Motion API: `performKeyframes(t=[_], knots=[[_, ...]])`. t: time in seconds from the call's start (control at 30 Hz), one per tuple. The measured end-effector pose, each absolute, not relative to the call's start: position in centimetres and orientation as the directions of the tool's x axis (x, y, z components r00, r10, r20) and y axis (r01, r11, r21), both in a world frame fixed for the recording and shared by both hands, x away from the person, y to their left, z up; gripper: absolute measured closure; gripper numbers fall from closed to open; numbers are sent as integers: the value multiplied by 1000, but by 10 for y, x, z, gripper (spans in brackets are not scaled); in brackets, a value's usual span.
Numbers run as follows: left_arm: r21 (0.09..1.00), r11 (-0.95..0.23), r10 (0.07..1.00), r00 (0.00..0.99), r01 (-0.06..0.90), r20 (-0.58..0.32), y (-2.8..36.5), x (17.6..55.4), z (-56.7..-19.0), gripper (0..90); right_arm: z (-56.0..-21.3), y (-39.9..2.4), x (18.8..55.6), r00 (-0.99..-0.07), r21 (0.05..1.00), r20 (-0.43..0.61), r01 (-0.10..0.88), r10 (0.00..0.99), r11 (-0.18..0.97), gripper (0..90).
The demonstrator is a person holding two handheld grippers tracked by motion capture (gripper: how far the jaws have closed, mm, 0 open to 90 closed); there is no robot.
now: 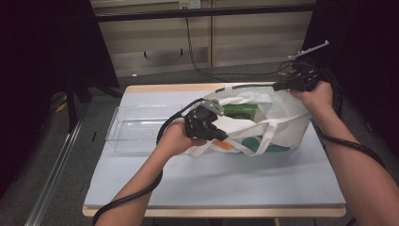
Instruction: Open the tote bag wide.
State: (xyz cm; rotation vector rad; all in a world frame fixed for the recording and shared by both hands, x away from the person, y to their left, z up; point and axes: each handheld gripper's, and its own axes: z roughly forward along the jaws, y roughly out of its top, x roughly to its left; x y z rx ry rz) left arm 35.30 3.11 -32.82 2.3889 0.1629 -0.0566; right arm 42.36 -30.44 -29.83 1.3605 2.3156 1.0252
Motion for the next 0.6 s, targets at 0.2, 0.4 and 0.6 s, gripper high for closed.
performKeyframes(t=[0.2,0.4,0.6], knots=[[678,-722,95,991,136,-97,32,354,-332,886,-303,-308,431,-501,685,133,670,855,286,868],[681,-719,92,990,137,-103,33,356,-333,886,-304,-309,436,-486,688,127,671,865,276,869],[680,-718,95,989,149,-117,32,356,-336,886,-304,-309,441,-478,681,106,674,872,286,869]])
